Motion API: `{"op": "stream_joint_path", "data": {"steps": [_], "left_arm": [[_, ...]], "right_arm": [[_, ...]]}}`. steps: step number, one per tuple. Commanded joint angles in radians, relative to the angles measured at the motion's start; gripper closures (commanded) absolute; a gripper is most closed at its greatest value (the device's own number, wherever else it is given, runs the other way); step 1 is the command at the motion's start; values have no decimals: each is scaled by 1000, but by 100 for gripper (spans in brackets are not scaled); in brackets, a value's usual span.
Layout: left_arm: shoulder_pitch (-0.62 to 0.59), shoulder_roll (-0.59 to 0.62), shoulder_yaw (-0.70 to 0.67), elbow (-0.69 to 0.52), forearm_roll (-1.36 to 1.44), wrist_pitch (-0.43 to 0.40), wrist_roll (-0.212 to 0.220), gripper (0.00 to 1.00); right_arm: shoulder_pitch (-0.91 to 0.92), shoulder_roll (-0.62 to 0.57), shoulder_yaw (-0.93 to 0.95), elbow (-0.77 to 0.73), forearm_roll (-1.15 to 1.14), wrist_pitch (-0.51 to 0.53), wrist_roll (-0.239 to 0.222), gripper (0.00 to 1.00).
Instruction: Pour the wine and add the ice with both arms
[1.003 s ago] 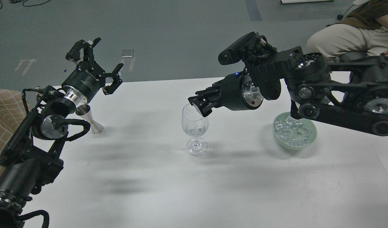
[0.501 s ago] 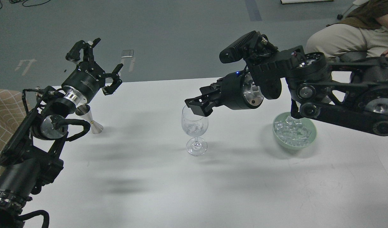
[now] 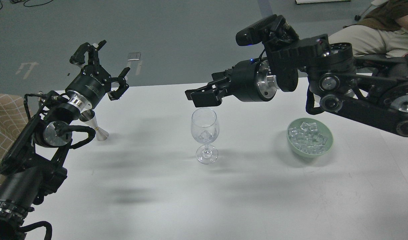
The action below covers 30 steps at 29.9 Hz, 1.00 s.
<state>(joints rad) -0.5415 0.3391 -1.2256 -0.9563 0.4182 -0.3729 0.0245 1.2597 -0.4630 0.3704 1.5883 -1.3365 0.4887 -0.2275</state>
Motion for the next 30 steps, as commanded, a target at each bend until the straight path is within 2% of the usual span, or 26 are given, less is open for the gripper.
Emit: {"op": "stream_joint_path", "data": {"steps": [1, 7, 13, 19, 30], "left_arm": [[0, 0, 1, 1, 1, -3, 0, 2], [2, 0, 3, -1, 1, -4, 2, 2], [2, 0, 3, 1, 1, -6, 2, 2], [-2, -2, 3, 1, 1, -1, 2, 2], [-6, 0, -3, -1, 1, -6, 0, 2]], "right_arm": [[-46, 0, 70, -1, 65, 0, 0, 0], [-79, 1, 156, -23, 220, 0, 2, 0], [-141, 23, 304, -154, 393, 0, 2, 0], [-285, 170, 661, -258, 436, 0, 3, 0], [-335, 441, 1089, -533, 438, 0, 5, 1]]}}
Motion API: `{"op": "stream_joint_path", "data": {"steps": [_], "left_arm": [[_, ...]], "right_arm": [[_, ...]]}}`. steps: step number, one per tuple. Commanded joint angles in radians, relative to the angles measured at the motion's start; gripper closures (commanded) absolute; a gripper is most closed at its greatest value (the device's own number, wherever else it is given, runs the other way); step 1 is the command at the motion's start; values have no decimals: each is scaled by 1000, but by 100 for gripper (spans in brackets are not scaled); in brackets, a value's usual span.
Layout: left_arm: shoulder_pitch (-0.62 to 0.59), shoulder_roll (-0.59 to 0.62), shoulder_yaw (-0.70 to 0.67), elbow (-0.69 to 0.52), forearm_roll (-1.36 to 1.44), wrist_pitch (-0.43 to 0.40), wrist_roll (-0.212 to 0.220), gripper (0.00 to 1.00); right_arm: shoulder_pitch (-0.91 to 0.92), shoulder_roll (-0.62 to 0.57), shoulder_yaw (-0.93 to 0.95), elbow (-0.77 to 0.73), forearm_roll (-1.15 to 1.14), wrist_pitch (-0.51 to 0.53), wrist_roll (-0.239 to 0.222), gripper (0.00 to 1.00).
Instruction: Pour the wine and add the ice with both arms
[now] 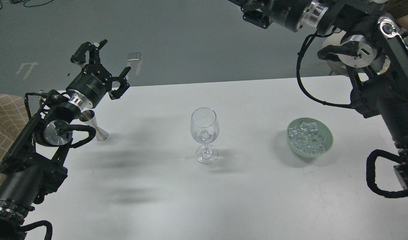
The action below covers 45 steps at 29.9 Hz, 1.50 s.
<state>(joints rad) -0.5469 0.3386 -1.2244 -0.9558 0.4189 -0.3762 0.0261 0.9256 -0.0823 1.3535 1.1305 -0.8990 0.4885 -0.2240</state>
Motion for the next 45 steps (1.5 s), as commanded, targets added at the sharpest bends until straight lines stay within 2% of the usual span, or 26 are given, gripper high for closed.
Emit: {"op": "stream_joint_path", "data": {"steps": [1, 8, 14, 17, 24, 31, 36, 41, 45], "left_arm": [[-2, -3, -7, -3, -2, -3, -2, 2], [-7, -21, -10, -6, -2, -6, -2, 2], [-19, -24, -12, -12, -5, -6, -2, 2], [-30, -24, -12, -12, -17, -6, -1, 2], [-59, -26, -12, -9, -63, -32, 0, 2], [-84, -29, -12, -1, -91, -32, 0, 2], [-97, -35, -12, 3, -91, -30, 2, 2], [-114, -49, -12, 43, -92, -30, 3, 2], [-117, -49, -12, 55, -92, -30, 3, 2]], "right_arm": [[-1, 81, 145, -95, 0, 0, 2, 2], [-13, 82, 276, -100, -1, 0, 25, 3], [-31, 82, 283, -107, -8, 0, 57, 3], [-27, 82, 273, -150, -2, 0, 57, 3], [-14, 82, 265, -244, 2, -183, 57, 4], [-14, 82, 234, -353, 236, -174, 55, 3], [-31, 82, 213, -365, 258, -149, 57, 3], [-80, 82, 211, -365, 261, -54, 57, 2], [-96, 82, 210, -367, 261, -48, 57, 2]]}}
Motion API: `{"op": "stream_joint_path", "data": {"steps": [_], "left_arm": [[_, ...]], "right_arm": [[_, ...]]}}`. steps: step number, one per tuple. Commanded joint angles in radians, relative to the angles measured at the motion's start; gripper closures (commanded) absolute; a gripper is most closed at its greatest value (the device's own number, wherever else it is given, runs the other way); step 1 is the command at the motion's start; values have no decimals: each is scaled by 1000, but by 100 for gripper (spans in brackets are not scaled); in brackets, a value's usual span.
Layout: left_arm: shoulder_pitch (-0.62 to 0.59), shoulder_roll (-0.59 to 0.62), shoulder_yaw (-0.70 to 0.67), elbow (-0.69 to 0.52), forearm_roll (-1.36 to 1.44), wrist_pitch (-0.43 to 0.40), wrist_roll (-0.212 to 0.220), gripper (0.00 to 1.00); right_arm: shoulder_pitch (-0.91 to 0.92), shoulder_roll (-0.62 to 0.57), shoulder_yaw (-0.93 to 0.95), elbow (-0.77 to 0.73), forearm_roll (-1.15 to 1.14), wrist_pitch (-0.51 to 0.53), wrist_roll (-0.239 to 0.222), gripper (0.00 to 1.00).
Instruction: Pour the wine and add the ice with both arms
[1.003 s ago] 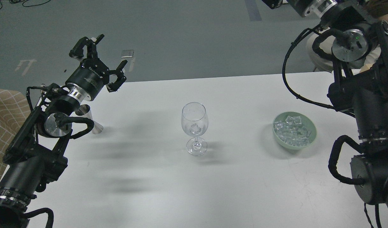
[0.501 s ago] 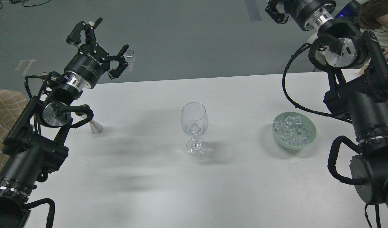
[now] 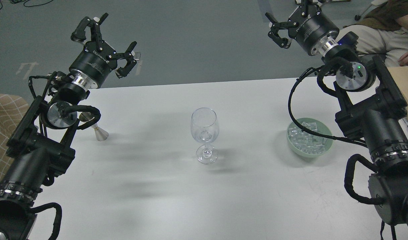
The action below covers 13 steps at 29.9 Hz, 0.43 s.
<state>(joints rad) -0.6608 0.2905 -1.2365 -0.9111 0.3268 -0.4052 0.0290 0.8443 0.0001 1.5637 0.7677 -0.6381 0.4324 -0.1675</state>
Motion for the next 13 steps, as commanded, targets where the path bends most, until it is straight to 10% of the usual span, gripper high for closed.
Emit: {"op": "stream_joint_path", "data": {"steps": [1, 13], "left_arm": [[-3, -1, 0, 12, 0, -3, 0, 2], [9, -24, 2, 24, 0, -4, -1, 2]], "right_arm": [[-17, 0, -1, -4, 0, 8, 0, 2], [-27, 0, -47, 2, 0, 8, -1, 1]]}}
